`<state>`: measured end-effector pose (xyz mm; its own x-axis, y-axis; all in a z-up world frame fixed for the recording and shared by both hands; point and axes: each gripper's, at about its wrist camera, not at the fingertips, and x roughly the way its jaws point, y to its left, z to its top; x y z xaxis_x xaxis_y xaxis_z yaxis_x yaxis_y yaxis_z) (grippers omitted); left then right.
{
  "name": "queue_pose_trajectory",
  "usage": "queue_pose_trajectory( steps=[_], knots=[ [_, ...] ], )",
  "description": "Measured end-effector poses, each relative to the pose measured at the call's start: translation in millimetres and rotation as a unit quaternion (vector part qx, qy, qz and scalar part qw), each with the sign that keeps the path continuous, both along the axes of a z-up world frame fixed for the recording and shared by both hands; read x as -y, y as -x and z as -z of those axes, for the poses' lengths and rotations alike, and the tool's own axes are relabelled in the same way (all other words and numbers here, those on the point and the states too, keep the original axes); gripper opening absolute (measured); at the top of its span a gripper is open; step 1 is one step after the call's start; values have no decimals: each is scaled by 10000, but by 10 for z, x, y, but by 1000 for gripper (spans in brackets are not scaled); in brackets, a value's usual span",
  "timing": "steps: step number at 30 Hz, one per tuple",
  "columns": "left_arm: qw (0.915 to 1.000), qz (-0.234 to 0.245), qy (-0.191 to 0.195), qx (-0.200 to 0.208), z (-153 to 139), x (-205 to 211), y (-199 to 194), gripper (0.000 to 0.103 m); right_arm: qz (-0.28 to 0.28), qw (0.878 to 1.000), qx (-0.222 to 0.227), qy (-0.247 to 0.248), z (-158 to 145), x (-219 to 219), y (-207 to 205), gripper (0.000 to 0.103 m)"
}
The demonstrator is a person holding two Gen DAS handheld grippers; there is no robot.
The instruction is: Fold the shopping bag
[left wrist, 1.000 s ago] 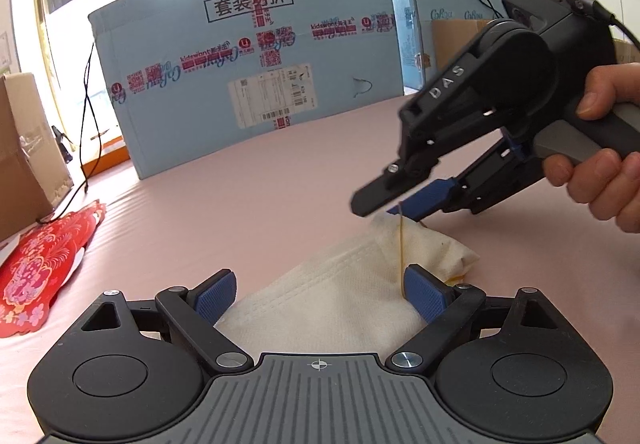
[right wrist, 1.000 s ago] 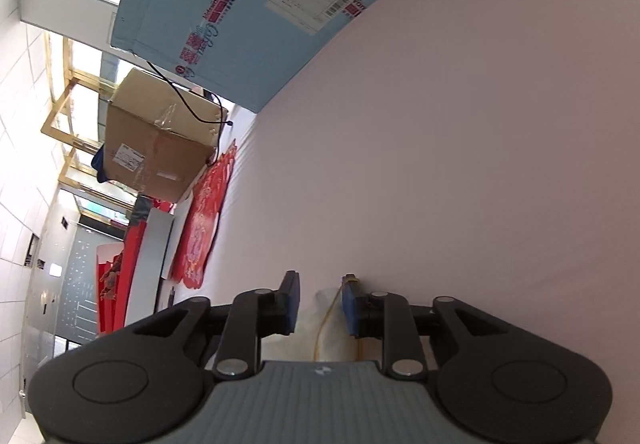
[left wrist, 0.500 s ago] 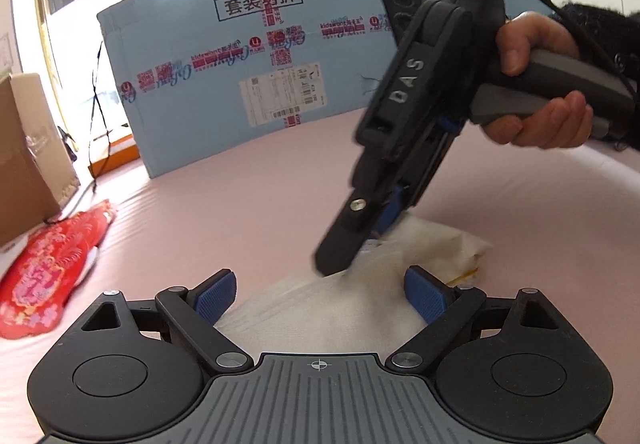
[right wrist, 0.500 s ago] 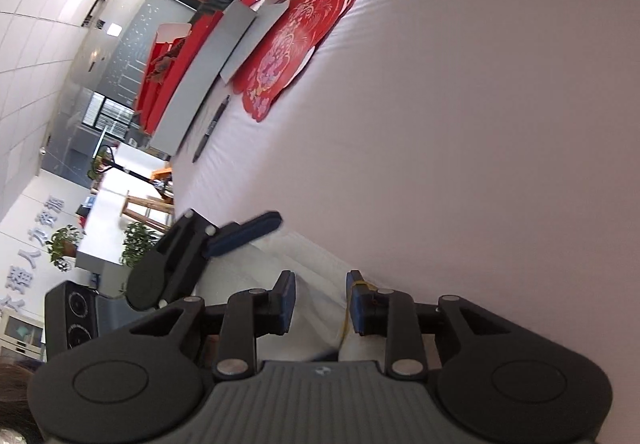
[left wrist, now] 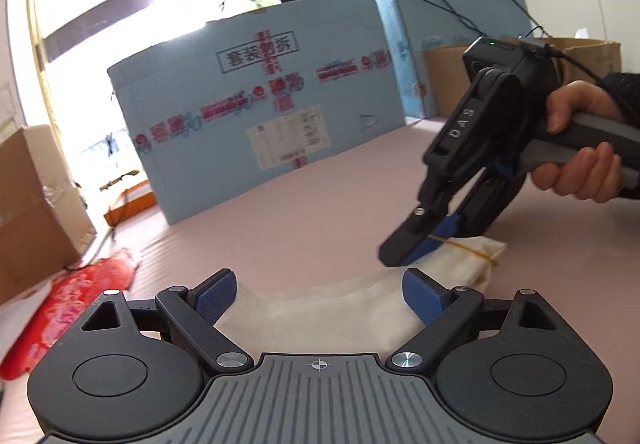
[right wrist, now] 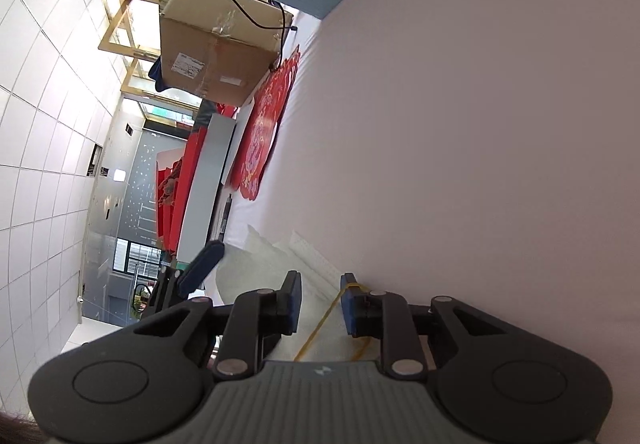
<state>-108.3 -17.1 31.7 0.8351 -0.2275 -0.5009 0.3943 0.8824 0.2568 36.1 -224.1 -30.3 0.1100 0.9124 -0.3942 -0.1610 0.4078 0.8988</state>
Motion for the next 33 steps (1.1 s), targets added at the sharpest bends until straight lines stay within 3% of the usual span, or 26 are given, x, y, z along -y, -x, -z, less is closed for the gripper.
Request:
queue_pose_trajectory(
  steps=[5, 10, 15, 17, 21, 25, 29, 31, 33],
  knots=[
    [9998, -66, 90, -149, 40, 121, -62, 92, 559, 9974, 312, -345, -70, 304, 234, 25],
    [9996, 199, 4, -185, 79, 254, -104, 92, 1176, 9905, 143, -697, -17, 747, 579, 25],
    [9991, 384, -41, -179, 85, 312, -103, 92, 1722, 9838, 107, -489, 63, 950, 877, 24],
    [9991, 377, -53, -200, 83, 329, -105, 92, 1900, 9810, 69, -378, 78, 981, 947, 13],
    [9989, 396, -40, -228, 84, 340, -131, 92, 1921, 9809, 86, 275, 36, 956, 987, 7],
    [9988, 450, 44, -203, 65, 316, -121, 92, 1967, 9792, 230, 433, 6, 975, 1017, 17],
    [9986, 515, -40, -151, 57, 331, -104, 92, 1863, 9762, 810, 763, -114, 881, 949, 40],
    [9985, 506, -76, -168, 77, 343, -112, 92, 1556, 9717, 1349, 1155, -219, 732, 855, 42],
    [9987, 437, -46, -248, 113, 318, -133, 93, 960, 9580, 2095, 1704, -315, 521, 703, 41]
  ],
)
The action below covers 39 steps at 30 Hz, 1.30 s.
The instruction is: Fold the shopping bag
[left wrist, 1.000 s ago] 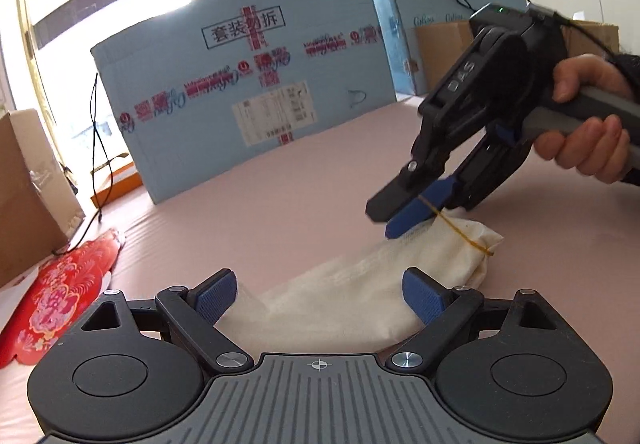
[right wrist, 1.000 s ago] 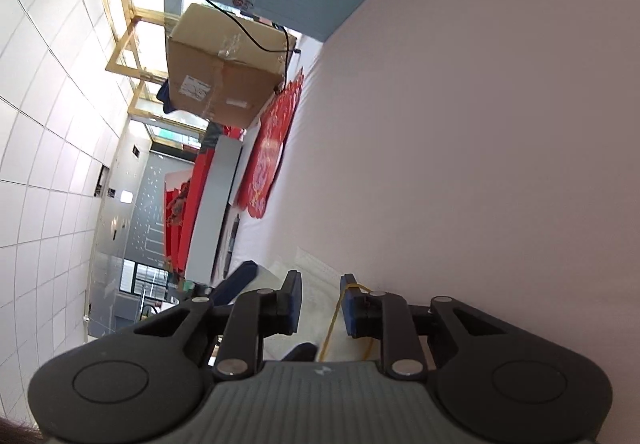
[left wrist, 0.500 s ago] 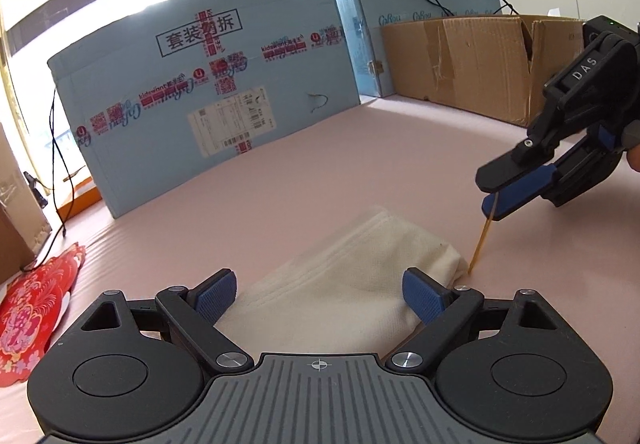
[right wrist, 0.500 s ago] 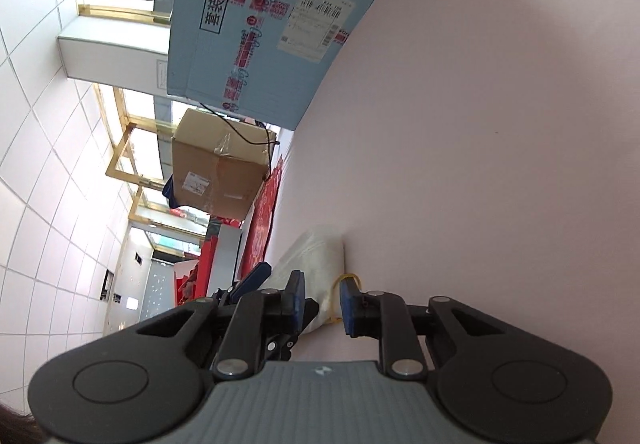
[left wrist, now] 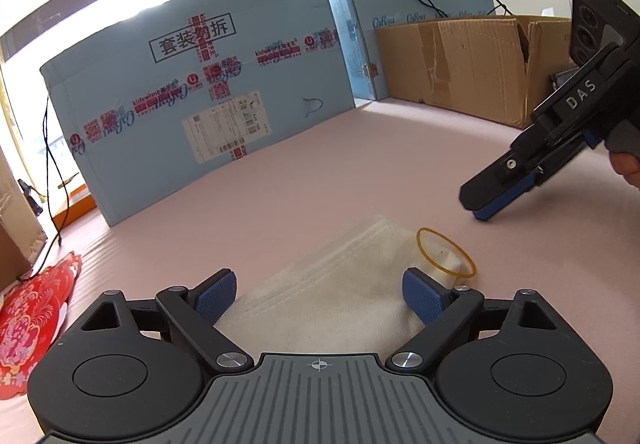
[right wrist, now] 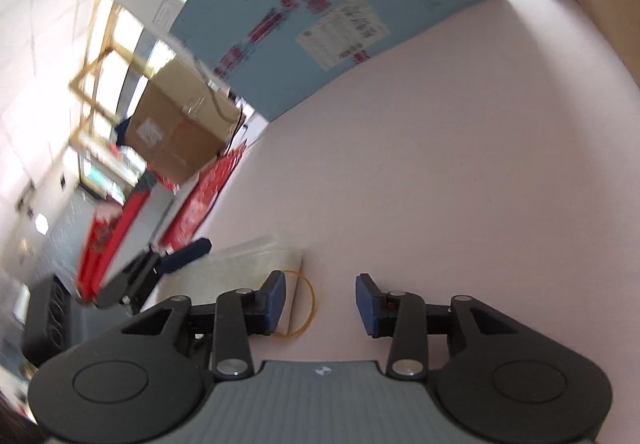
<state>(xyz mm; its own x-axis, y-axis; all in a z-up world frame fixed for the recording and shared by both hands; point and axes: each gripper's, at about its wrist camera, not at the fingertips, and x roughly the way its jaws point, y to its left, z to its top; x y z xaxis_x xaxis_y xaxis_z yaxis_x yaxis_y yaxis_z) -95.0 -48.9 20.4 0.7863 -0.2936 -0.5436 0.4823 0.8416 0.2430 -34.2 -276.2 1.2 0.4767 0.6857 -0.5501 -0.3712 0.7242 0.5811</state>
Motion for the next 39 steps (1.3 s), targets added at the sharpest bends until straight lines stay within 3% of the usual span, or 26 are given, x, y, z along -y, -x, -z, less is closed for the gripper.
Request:
queue_pose_trajectory(
  steps=[4, 9, 12, 14, 17, 19, 22, 24, 25, 26, 28, 29, 34, 36, 38, 39],
  knots=[
    [9997, -189, 94, -106, 15, -64, -52, 93, -783, 9947, 435, 495, -65, -98, -104, 38],
    [9993, -261, 192, -204, 24, -107, -106, 94, -1597, 9857, 435, 303, -68, -147, -233, 36],
    [9989, -362, 227, -208, 29, -133, -138, 95, -1857, 9823, 260, -35, -35, -152, -250, 14],
    [9986, -402, 262, -225, 33, -153, -160, 95, -1888, 9816, 169, -249, -34, -101, -183, 4],
    [9985, -399, 290, -238, 38, -167, -179, 95, -1765, 9828, 91, -539, -55, 15, -49, 1],
    [9984, -392, 325, -259, 41, -180, -192, 95, -1536, 9826, -9, -1047, -74, 146, 82, 1],
    [9984, -380, 336, -252, 43, -188, -192, 95, -1309, 9717, -136, -1960, -96, 310, 281, 0],
    [9985, -378, 325, -237, 46, -185, -194, 95, -1150, 9696, -169, -2152, -112, 346, 395, 1],
    [9985, -377, 316, -227, 47, -181, -194, 95, -1091, 9740, -174, -1979, -121, 328, 436, 1],
    [9987, -372, 284, -200, 48, -172, -189, 95, -1038, 9803, -151, -1676, -136, 297, 461, 8],
    [9989, -363, 253, -169, 48, -164, -183, 95, -906, 9922, -30, -857, -152, 203, 449, 13],
    [9989, -364, 257, -167, 47, -166, -182, 95, -903, 9943, 27, -571, -151, 157, 417, 20],
    [9990, -365, 237, -139, 48, -161, -178, 95, -1414, 9897, 216, -102, -76, -57, 157, 41],
    [9989, -366, 259, -156, 49, -165, -184, 95, -1606, 9865, 183, -249, -37, -91, 89, 40],
    [9988, -365, 274, -169, 49, -170, -186, 95, -1767, 9834, 62, -412, 10, -113, 59, 16],
    [9988, -365, 279, -176, 50, -170, -188, 95, -1816, 9823, 48, -449, 24, -121, 68, 16]
  ],
)
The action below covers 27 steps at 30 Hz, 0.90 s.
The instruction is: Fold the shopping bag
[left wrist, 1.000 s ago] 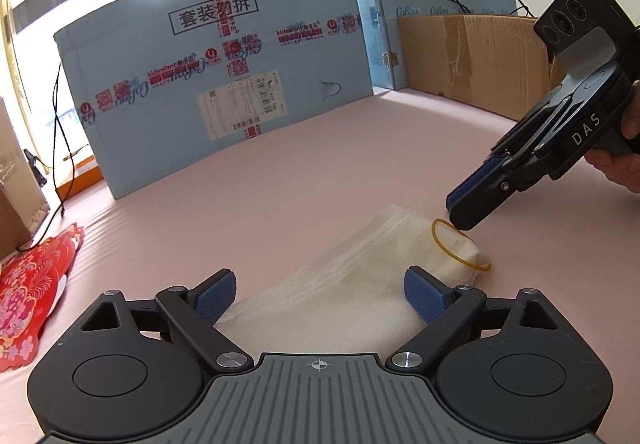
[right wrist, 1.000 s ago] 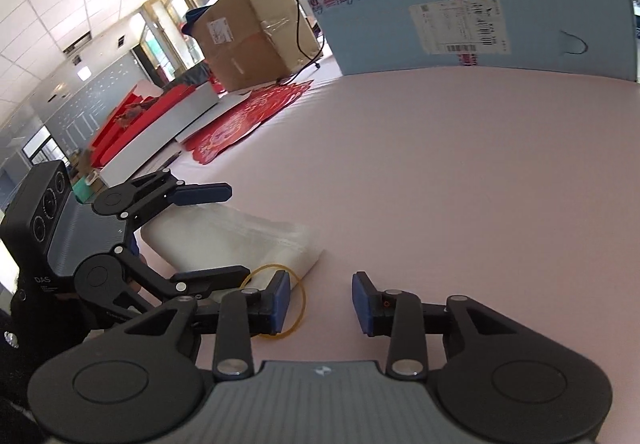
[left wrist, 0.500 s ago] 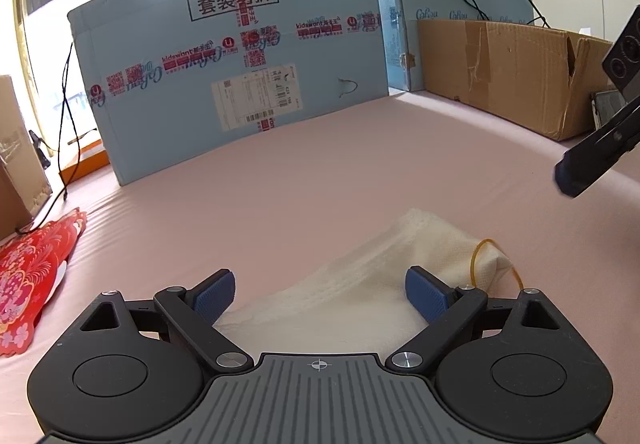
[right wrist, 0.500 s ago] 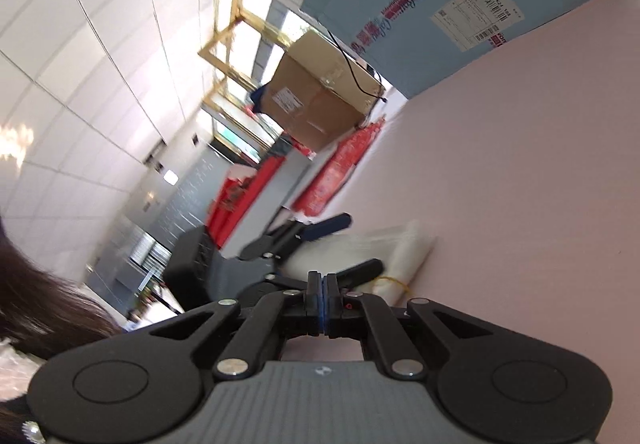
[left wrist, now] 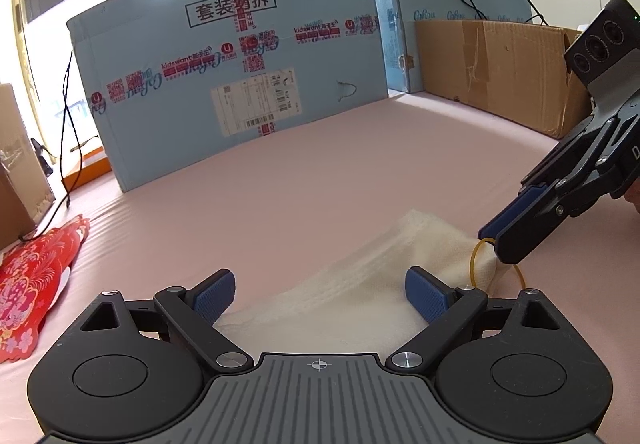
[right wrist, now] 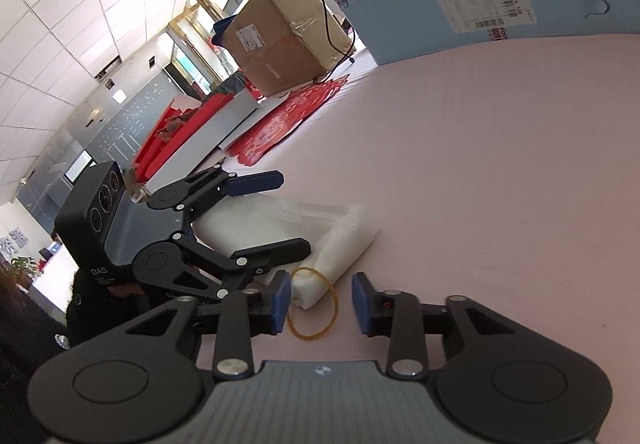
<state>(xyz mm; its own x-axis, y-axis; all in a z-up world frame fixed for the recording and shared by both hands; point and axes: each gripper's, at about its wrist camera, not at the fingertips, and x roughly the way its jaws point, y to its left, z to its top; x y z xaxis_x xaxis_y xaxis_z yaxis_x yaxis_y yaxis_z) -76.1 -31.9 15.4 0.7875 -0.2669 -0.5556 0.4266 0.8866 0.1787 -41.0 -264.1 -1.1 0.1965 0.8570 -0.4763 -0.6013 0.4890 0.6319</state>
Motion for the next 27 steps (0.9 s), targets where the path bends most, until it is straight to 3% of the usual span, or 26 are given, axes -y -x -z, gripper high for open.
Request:
queue_pose_trajectory(
  steps=[2, 5, 8, 11, 18, 23, 27],
  knots=[
    [10000, 0, 18, -18, 0, -5, -7, 95, -28, 9999, 85, 55, -25, -10, 62, 7],
    [10000, 3, 33, -34, 1, -9, -14, 95, 58, 9998, -27, -196, -71, 94, 178, 1],
    [10000, -11, 33, -45, 1, -9, -26, 96, 180, 9968, -363, -693, -84, 183, 278, 1],
    [9999, -85, 26, -55, 8, -10, -50, 98, 439, 9843, -1006, -1380, -8, 315, 325, 1],
    [9997, -211, 61, -98, 26, -37, -118, 98, 1389, 9721, -1794, -588, 206, 396, 196, 1],
    [9996, -243, 81, -106, 30, -54, -134, 98, 1592, 9697, -1790, -473, 205, 260, 16, 1],
    [9998, -180, -45, 86, 7, -16, -59, 97, 1735, 9622, -1991, -665, 280, 180, -66, 1]
  ],
)
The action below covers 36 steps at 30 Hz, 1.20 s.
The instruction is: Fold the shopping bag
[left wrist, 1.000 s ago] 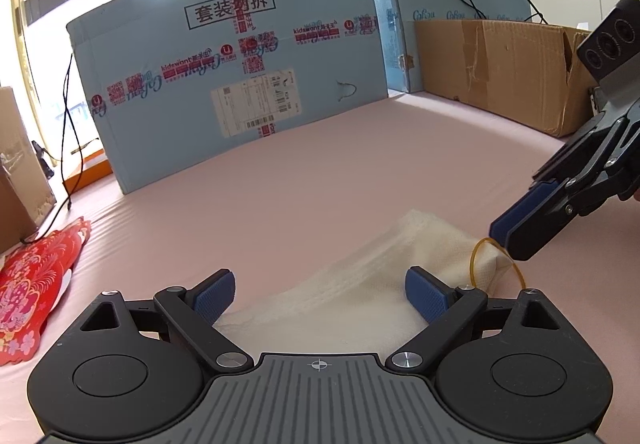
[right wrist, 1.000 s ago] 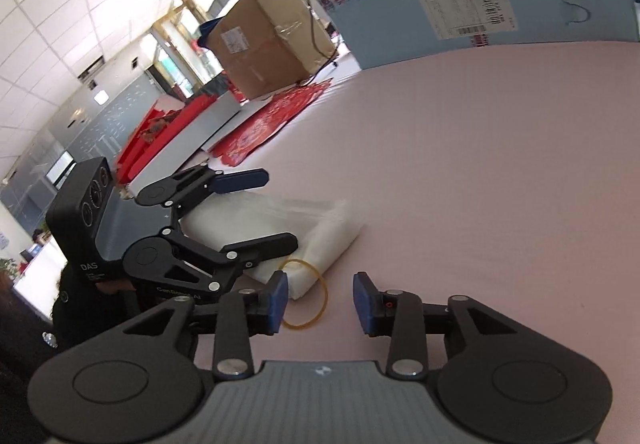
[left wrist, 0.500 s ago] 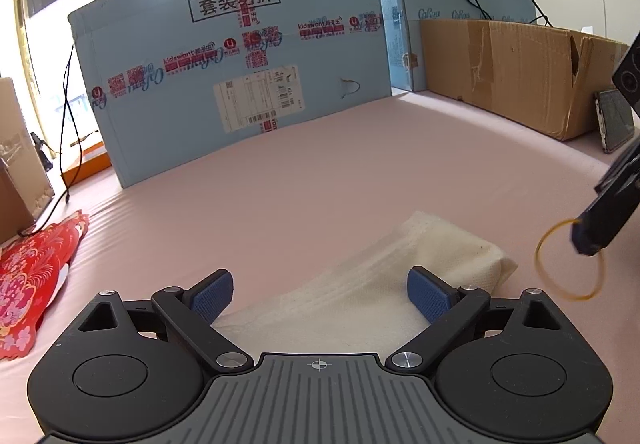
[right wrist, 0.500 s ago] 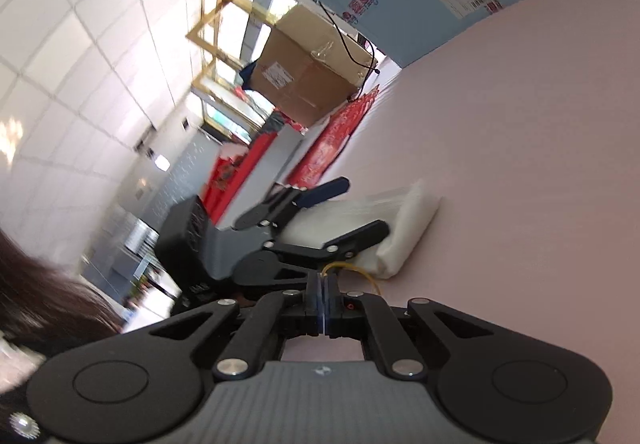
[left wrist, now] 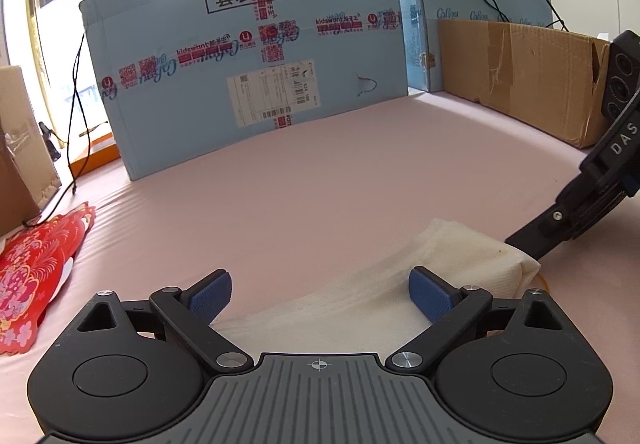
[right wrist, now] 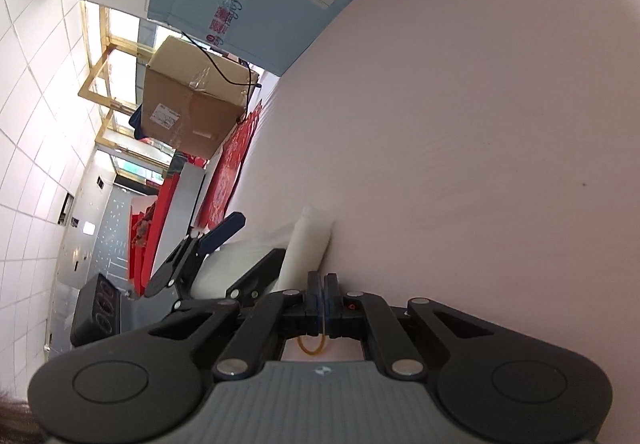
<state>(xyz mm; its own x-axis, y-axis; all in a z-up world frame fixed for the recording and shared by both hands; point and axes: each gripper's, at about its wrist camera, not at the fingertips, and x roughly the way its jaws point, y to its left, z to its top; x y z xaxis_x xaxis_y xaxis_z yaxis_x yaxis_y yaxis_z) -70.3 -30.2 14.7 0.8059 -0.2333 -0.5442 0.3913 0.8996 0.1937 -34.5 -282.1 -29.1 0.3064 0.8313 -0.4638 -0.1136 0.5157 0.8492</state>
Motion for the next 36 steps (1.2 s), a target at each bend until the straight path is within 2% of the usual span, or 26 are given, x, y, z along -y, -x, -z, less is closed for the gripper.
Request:
queue_pose_trajectory(
  steps=[5, 7, 9, 10, 11, 15, 18, 22, 25, 27, 29, 30, 31, 34, 36],
  knots=[
    [9980, 496, 50, 377, -123, 61, 189, 97, 58, 9999, -104, -84, 26, 109, 36, 5],
    [9968, 661, -86, 439, -130, 132, 241, 97, -63, 10000, -14, 53, 5, 96, 32, 5],
    [9966, 578, -515, 268, -2, 207, 198, 98, -201, 9993, 171, 274, -50, 50, 30, 6],
    [9974, 511, -459, 214, 30, 179, 177, 98, -272, 9985, 266, 388, -85, 28, 33, 6],
    [9988, 435, -230, 36, 22, 106, 133, 98, -342, 9975, 360, 503, -120, 5, 37, 7],
    [9992, 327, -219, -5, 30, 63, 107, 98, -636, 9887, 777, 1117, -286, -131, 81, 9],
    [9993, 328, -168, -18, 38, 50, 101, 98, -986, 9693, 1179, 1918, -464, -351, 118, 9],
    [9993, 330, -187, 23, 46, 53, 128, 98, -1476, 9224, 1659, 3160, -677, -781, 238, 10],
    [9992, 331, -218, 70, 47, 62, 143, 98, -1599, 8972, 1781, 3712, -741, -978, 336, 10],
    [9992, 334, -223, 86, 49, 62, 148, 98, -1621, 8892, 1825, 3870, -754, -1025, 396, 11],
    [9992, 337, -207, 81, 49, 58, 142, 98, -1621, 8870, 1881, 3893, -758, -1024, 447, 8],
    [9992, 338, -197, 75, 49, 54, 140, 98, -1598, 8909, 1869, 3818, -756, -993, 460, 5],
    [9992, 339, -187, 70, 48, 50, 138, 98, -1547, 9038, 1763, 3580, -749, -925, 447, 1],
    [9993, 337, -165, 52, 48, 47, 134, 98, -1239, 9491, 1217, 2628, -663, -659, 387, 1],
    [9993, 335, -160, 46, 50, 48, 131, 98, -957, 9680, 922, 2129, -592, -533, 329, 1]
  ],
)
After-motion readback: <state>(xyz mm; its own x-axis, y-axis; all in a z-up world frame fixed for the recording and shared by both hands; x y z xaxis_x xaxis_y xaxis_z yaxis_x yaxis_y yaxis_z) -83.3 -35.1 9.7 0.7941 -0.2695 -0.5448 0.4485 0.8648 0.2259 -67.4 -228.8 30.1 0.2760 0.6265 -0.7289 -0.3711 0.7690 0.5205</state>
